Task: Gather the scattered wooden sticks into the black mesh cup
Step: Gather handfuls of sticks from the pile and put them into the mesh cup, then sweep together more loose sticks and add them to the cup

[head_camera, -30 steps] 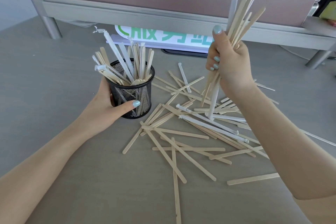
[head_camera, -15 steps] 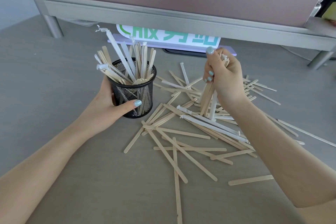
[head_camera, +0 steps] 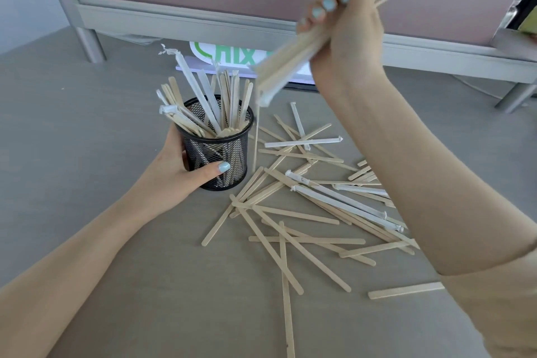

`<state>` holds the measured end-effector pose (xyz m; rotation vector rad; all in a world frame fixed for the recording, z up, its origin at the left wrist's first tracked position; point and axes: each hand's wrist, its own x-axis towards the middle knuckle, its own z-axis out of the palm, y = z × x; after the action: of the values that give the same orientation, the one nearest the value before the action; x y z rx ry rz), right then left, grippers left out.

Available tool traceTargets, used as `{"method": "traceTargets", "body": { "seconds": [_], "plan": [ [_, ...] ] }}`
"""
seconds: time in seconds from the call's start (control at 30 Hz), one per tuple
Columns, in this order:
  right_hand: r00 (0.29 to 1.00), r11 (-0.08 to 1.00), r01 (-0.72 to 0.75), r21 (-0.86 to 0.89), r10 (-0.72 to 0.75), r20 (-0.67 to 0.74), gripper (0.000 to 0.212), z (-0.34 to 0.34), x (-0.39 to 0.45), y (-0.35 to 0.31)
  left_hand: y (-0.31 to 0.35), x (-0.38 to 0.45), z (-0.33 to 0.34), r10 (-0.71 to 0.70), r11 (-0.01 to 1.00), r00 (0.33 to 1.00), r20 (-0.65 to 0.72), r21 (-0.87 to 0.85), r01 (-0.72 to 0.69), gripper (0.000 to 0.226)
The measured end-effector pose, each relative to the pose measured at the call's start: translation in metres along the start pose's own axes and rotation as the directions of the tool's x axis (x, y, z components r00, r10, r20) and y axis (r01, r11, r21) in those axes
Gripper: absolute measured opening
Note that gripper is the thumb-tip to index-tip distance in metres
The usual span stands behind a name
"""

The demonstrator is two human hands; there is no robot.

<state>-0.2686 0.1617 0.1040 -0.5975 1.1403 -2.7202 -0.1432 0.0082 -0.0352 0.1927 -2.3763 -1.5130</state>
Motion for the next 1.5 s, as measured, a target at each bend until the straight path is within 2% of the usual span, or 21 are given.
{"method": "traceTargets", "body": {
  "seconds": [0.07, 0.17, 0.27, 0.37, 0.5, 0.57, 0.63, 0.7, 0.73, 0.8, 0.87, 1.03, 1.13, 1.17, 1.23, 1.3, 1.33, 1.37, 1.43, 1.5],
  "plan": [
    [0.999, 0.997, -0.017, -0.075, 0.021, 0.048, 0.039, 0.016, -0.002, 0.011, 0.0, 0.0, 0.0, -0.004, 1.0, 1.0, 0.004, 0.004, 0.004, 0.065],
    [0.992, 0.923, -0.04, -0.382, 0.083, 0.097, 0.042, 0.024, -0.012, 0.033, 0.0, 0.001, 0.0, -0.005, 1.0, 1.0, 0.002, -0.002, 0.005, 0.065],
    [0.978, 0.741, 0.016, -0.672, 0.127, 0.163, 0.04, 0.018, -0.023, 0.054, 0.0, 0.001, 0.001, 0.008, 1.0, 1.0, 0.008, -0.014, -0.008, 0.065],
    [0.96, 0.526, 0.121, -0.842, 0.156, 0.235, 0.043, 0.012, -0.031, 0.068, 0.0, 0.0, 0.001, 0.009, 0.999, 1.0, 0.016, -0.039, -0.009, 0.061],
    [0.954, 0.445, 0.129, -0.886, 0.19, 0.234, 0.037, 0.009, -0.03, 0.074, 0.001, 0.0, 0.001, 0.029, 0.999, 0.999, 0.025, -0.027, -0.028, 0.065],
    [0.938, 0.397, 0.164, -0.903, 0.221, 0.268, 0.024, 0.008, -0.031, 0.072, -0.001, 0.0, 0.001, 0.031, 0.999, 0.999, 0.022, -0.017, -0.031, 0.068],
    [0.938, 0.506, 0.163, -0.847, 0.187, 0.292, 0.013, 0.003, -0.031, 0.07, -0.001, 0.0, 0.001, 0.033, 0.999, 0.999, 0.028, -0.013, -0.033, 0.067],
    [0.934, 0.64, 0.175, -0.748, 0.134, 0.332, 0.03, -0.003, -0.031, 0.064, -0.001, -0.001, 0.001, 0.023, 1.0, 0.999, 0.023, -0.007, -0.023, 0.064],
    [0.914, 0.647, 0.202, -0.736, 0.145, 0.378, 0.034, -0.006, -0.032, 0.06, 0.0, -0.001, 0.001, 0.015, 1.0, 1.0, 0.021, 0.0, -0.015, 0.063],
    [0.842, 0.58, 0.24, -0.778, 0.274, 0.464, 0.035, -0.013, -0.034, 0.055, 0.002, -0.002, 0.001, 0.015, 1.0, 1.0, 0.017, 0.021, -0.016, 0.06],
    [0.784, 0.501, 0.258, -0.826, 0.392, 0.482, 0.036, -0.019, -0.035, 0.053, 0.003, -0.003, 0.002, 0.034, 0.999, 0.999, 0.01, 0.038, -0.034, 0.061],
    [0.833, 0.493, 0.311, -0.813, 0.271, 0.483, 0.041, -0.037, -0.044, 0.026, -0.002, -0.002, -0.003, 0.036, 0.997, 0.998, -0.044, 0.071, -0.033, 0.07],
    [0.875, 0.448, 0.211, -0.868, 0.31, 0.373, 0.039, -0.067, -0.056, 0.01, 0.001, -0.006, -0.003, 0.091, 0.99, 0.968, -0.233, 0.125, -0.063, 0.097],
    [0.872, 0.396, 0.196, -0.897, 0.347, 0.344, 0.037, -0.079, -0.062, 0.005, 0.005, -0.01, -0.002, 0.146, 0.981, 0.941, -0.304, 0.168, -0.098, 0.1],
    [0.856, 0.259, 0.201, -0.945, 0.423, 0.298, 0.036, -0.104, -0.075, -0.003, 0.016, -0.02, 0.002, 0.368, 0.91, 0.853, -0.371, 0.335, -0.247, 0.09],
    [0.837, 0.118, 0.249, -0.961, 0.473, 0.275, 0.041, -0.126, -0.087, -0.01, 0.026, -0.029, 0.008, 0.58, 0.772, 0.772, -0.259, 0.477, -0.419, 0.076],
    [0.825, 0.055, 0.275, -0.96, 0.499, 0.265, 0.047, -0.135, -0.094, -0.014, 0.029, -0.033, 0.013, 0.62, 0.719, 0.769, -0.155, 0.505, -0.478, 0.072],
    [0.809, -0.004, 0.293, -0.956, 0.534, 0.246, 0.056, -0.143, -0.1, -0.018, 0.032, -0.037, 0.019, 0.605, 0.693, 0.795, -0.035, 0.514, -0.505, 0.069],
    [0.773, -0.111, 0.308, -0.945, 0.609, 0.18, 0.079, -0.155, -0.109, -0.027, 0.037, -0.045, 0.033, 0.42, 0.687, 0.88, 0.221, 0.557, -0.467, 0.081],
    [0.745, -0.195, 0.341, -0.92, 0.653, 0.138, 0.1, -0.164, -0.113, -0.034, 0.04, -0.049, 0.044, 0.174, 0.683, 0.904, 0.39, 0.614, -0.396, 0.098]
  ]
}}
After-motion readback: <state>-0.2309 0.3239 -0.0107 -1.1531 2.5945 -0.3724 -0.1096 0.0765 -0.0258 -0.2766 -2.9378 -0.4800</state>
